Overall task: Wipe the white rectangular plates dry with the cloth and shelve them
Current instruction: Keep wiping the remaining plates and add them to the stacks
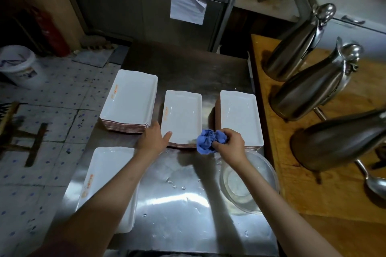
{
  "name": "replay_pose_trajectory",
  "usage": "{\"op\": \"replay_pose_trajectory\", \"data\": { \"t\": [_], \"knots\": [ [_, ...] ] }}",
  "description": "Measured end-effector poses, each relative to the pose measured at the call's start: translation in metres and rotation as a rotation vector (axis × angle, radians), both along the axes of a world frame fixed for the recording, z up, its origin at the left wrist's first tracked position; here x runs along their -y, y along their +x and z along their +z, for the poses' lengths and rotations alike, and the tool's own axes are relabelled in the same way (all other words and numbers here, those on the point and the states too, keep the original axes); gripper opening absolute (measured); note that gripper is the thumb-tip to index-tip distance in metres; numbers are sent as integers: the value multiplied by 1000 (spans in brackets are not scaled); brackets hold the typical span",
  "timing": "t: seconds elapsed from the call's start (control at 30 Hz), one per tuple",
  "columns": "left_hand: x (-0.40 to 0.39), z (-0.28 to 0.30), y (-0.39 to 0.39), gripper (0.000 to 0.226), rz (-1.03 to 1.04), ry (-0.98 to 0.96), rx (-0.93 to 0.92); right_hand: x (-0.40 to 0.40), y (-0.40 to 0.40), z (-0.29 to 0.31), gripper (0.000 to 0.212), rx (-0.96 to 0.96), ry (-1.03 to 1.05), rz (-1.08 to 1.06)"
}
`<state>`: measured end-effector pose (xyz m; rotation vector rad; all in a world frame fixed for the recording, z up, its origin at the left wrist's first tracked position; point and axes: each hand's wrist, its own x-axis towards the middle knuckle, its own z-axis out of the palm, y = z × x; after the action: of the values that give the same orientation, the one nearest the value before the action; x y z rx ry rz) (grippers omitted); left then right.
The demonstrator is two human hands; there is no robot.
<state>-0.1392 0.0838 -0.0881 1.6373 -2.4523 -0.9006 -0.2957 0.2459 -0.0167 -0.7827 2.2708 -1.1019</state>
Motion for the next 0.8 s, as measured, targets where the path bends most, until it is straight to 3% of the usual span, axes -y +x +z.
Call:
{"op": "replay_pose_trajectory", "data": {
  "t": [0.2,0.47,0.8],
  "knots": [
    [10,-9,-1,34,38,106,-96,0,-2,-3,28,2,15,-2],
    [16,-11,3,20,17,166,-158,1,-1,-8,20,13,28,-14],
    [15,-5,10,6,42,278,-383,0,-2,-8,18,17,15,-39]
  ]
}}
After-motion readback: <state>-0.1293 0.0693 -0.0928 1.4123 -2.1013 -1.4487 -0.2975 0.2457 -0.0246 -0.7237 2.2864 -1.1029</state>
